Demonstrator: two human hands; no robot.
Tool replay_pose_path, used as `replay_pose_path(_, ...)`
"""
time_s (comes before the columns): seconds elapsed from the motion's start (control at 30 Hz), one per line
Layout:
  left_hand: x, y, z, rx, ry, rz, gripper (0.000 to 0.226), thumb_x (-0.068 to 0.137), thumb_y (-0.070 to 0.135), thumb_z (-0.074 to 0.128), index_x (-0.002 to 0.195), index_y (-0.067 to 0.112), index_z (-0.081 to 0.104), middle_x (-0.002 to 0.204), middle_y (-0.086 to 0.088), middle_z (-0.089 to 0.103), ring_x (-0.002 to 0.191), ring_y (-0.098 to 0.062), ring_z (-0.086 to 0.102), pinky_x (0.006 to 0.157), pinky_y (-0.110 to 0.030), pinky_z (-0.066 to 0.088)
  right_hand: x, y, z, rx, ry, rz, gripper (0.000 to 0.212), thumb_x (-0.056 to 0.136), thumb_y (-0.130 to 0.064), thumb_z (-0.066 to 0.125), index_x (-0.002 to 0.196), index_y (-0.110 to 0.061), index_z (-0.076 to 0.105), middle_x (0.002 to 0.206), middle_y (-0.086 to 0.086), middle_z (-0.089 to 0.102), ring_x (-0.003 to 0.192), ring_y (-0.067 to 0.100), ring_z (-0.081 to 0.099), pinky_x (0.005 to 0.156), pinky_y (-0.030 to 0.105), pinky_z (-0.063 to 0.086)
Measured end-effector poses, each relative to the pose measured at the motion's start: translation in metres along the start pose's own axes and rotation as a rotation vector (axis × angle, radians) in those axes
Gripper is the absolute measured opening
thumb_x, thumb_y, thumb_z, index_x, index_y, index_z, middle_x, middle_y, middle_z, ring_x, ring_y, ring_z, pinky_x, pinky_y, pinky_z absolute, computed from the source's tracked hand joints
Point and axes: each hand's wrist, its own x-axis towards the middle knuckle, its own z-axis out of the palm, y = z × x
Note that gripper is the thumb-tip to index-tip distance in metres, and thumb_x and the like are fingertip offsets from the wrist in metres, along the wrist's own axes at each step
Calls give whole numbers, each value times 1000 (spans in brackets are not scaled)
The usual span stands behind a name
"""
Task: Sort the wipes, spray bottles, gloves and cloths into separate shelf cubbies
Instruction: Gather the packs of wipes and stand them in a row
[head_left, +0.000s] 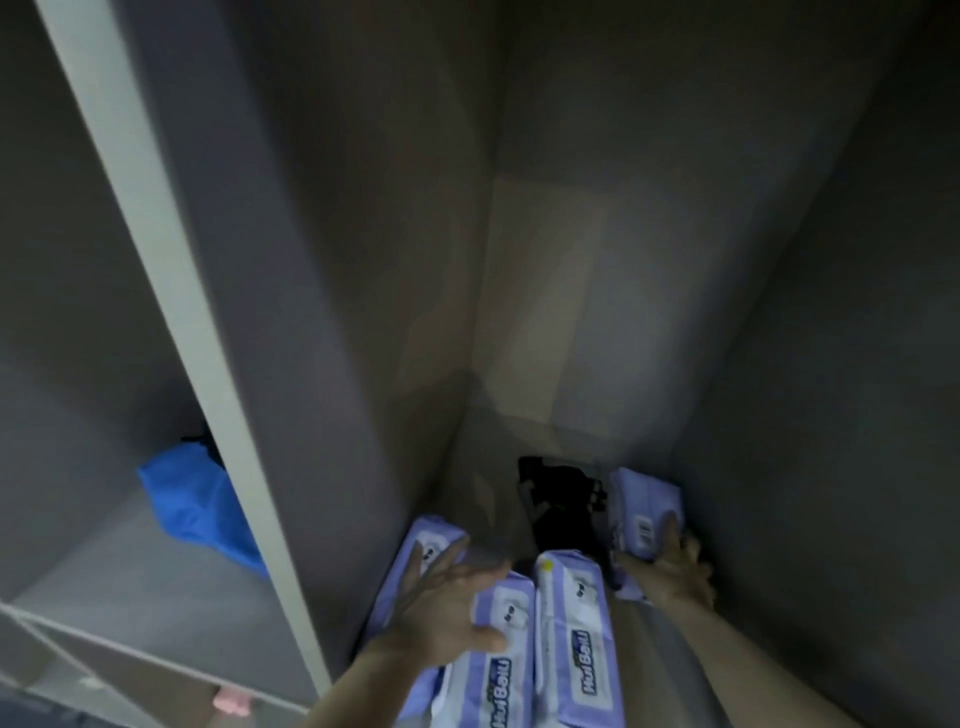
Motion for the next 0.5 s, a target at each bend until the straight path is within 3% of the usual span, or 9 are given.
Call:
replay_pose_path(0.1,-1,-1,3,-21,18,-2,78,77,55,63,143,49,22,155,23,16,142,3,-10,115,-43,-13,-27,26,-1,447,-20,5,80,82,-30,70,148,-21,26,150,11,30,129,35,40,103,37,37)
replay_pose_path(0.17,0,-1,2,-20,9,-6,78,77,55,63,143,49,21,157,20,15,144,0,-11,115,-44,-13,-43,42,-3,820,-87,73,44,85,-14,67,127,-11,54,128,11,56,106,31,59,91,37,47)
replay_pose_path(0.23,0,-1,2,-21,-20,2,78,79,55,62,144,48,20,157,18,13,145,-3,-12,116,-45,-12,-57,59,-4,1060,-246,141,28,89,-15,58,115,-5,61,108,12,69,83,24,68,77,34,54)
replay_pose_path(0.3,0,1,-1,-17,-37,4,76,80,53,61,144,47,20,158,17,12,146,-4,-11,116,-46,-11,-74,71,-3,1145,-330,192,30,91,-17,49,115,-3,60,91,8,73,72,17,70,67,29,54)
replay_pose_path(0.33,0,2,-4,-8,-39,1,76,81,52,61,145,46,20,158,16,11,146,-5,-10,117,-46,-10,-81,74,-3,1119,-323,205,33,88,-19,50,118,-7,59,92,6,74,75,17,70,67,28,53)
replay_pose_path(0.43,-2,5,-6,57,-39,7,76,85,48,60,147,43,17,160,12,4,147,-9,-5,117,-48,-5,-91,74,0,1055,-332,188,65,71,-33,63,134,-26,48,120,4,66,93,21,67,74,31,51)
replay_pose_path(0.5,-5,7,-4,90,-34,9,73,88,48,55,148,42,14,160,11,1,148,-11,-3,117,-49,-2,-103,55,-5,1045,-341,126,59,77,-38,71,130,-33,46,116,-1,67,88,16,69,67,27,53)
